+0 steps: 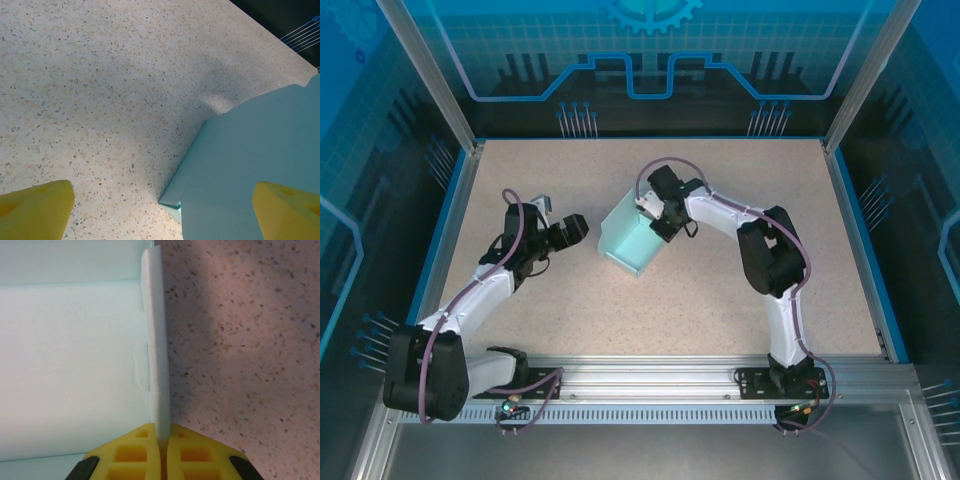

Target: Fold the paper box

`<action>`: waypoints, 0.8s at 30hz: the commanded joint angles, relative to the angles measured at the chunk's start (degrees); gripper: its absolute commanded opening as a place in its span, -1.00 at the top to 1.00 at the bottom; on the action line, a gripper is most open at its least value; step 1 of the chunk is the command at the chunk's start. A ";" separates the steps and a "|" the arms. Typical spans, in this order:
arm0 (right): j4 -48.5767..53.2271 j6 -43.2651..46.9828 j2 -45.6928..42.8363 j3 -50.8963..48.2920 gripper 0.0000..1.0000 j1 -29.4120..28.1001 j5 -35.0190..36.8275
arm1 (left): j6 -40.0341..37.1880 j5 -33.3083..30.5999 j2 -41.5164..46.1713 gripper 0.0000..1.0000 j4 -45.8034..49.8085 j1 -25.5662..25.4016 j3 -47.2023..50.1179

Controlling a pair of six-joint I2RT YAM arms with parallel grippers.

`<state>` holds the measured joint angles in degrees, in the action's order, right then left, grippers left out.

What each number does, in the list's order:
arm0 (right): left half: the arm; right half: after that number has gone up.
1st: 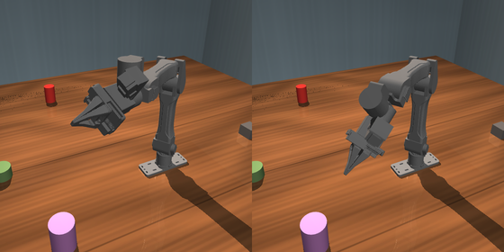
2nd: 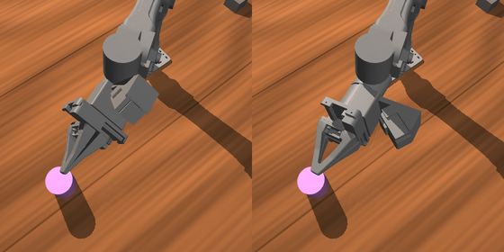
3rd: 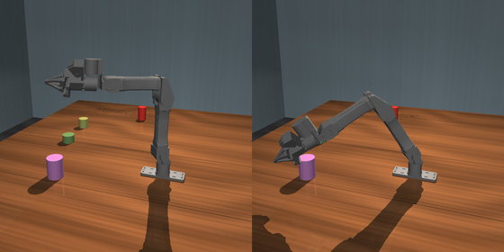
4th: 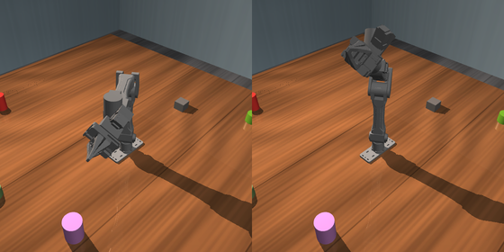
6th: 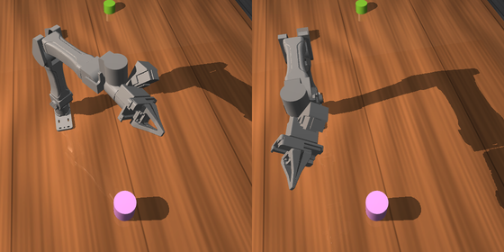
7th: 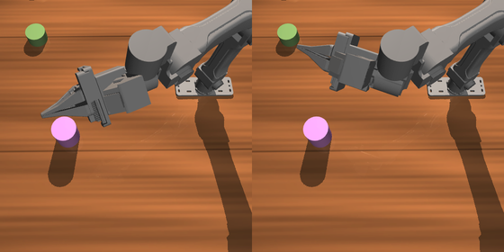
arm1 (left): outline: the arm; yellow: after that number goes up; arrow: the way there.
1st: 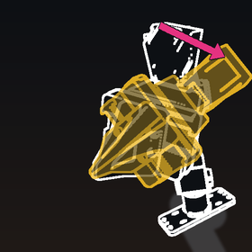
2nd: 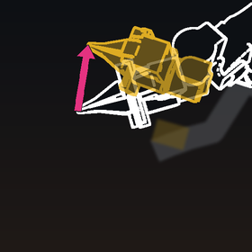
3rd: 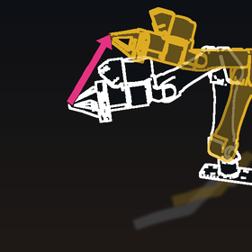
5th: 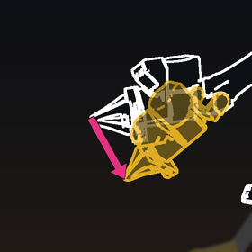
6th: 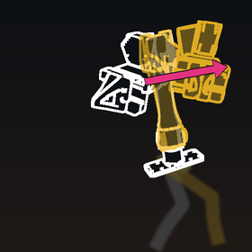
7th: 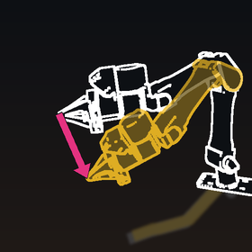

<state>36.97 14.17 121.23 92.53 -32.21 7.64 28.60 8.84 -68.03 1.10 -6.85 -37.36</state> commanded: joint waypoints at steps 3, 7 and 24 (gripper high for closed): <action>2.46 -3.23 0.78 -4.55 0.86 -1.10 12.82 | -0.19 0.99 -0.74 -0.86 -0.85 0.61 0.63; 1.00 -5.30 -0.15 -6.76 0.88 -1.10 17.70 | -0.20 1.07 -1.09 -0.86 -1.08 0.62 0.56; 0.58 -16.70 -8.47 -12.99 0.88 3.50 13.45 | 0.07 1.62 -2.18 -0.86 -1.64 0.61 0.21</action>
<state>33.87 1.06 113.86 81.06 -29.91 20.75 28.60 8.88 -69.63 0.93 -6.85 -37.32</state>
